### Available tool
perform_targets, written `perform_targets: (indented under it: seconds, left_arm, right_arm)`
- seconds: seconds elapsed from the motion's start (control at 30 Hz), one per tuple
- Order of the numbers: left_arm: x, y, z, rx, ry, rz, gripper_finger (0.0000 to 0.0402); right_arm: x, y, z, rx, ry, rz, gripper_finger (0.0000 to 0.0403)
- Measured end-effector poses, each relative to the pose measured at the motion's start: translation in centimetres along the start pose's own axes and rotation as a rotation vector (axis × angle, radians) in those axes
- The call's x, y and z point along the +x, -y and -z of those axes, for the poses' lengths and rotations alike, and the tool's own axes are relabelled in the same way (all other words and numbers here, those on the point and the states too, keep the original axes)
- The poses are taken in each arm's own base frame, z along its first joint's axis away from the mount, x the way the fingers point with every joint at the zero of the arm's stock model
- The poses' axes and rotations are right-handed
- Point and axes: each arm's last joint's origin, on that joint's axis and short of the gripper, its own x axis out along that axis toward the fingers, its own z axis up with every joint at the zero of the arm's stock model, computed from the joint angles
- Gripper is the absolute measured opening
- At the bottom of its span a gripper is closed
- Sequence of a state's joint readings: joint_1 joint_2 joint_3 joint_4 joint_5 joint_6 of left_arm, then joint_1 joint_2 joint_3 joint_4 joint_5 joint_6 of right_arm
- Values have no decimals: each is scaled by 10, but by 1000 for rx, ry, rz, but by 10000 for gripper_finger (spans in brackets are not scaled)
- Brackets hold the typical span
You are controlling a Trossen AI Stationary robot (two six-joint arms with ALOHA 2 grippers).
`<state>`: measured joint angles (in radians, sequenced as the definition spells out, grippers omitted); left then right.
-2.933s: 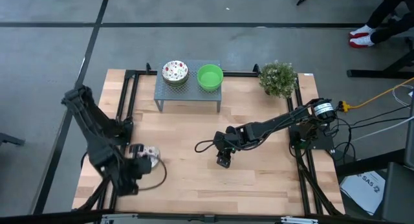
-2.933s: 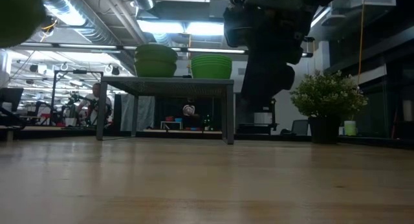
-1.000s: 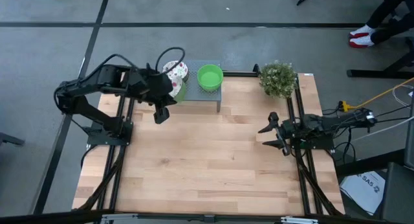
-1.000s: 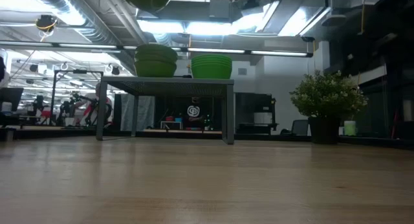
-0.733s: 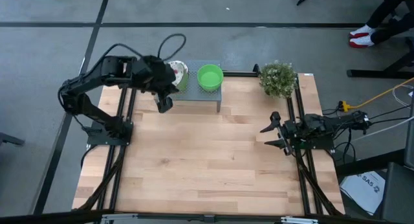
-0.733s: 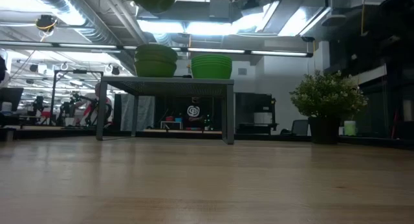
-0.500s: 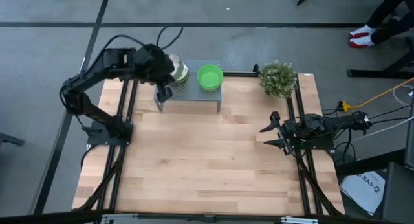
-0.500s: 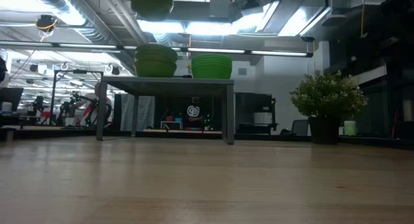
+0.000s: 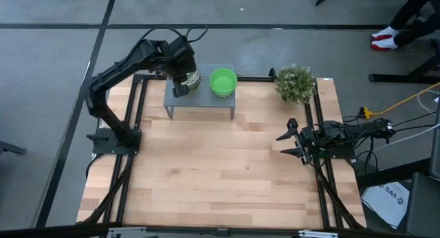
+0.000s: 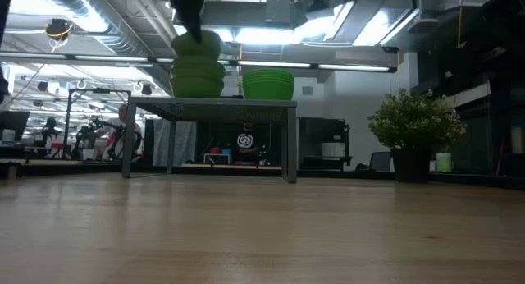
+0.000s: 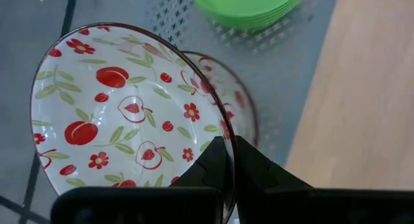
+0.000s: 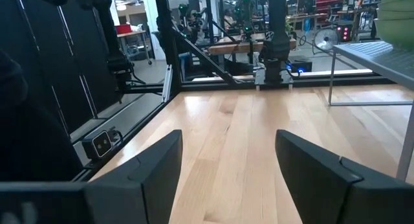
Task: Pick & Place Mini bowls
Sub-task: Stack the white patterned bowl on the white patterned bowl on the shelf
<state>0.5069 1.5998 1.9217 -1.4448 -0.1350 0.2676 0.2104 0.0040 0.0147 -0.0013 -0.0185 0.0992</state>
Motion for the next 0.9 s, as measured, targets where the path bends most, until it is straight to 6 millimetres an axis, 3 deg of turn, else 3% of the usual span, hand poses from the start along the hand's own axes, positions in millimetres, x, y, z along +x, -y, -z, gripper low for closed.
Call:
perform_targets:
  seconds: [0.2, 0.5, 0.9]
  left_arm:
    - [20, -12, -3, 13, -66, 30, 6]
    - [33, -12, -5, 7, -102, 122, 22]
    - [31, -12, -5, -18, -91, 113, 64]
  right_arm:
    - [0, 0, 0, 1, 0, 0, 245]
    - [0, 0, 0, -1, 0, 0, 245]
    - [0, 0, 0, 0, 0, 0, 245]
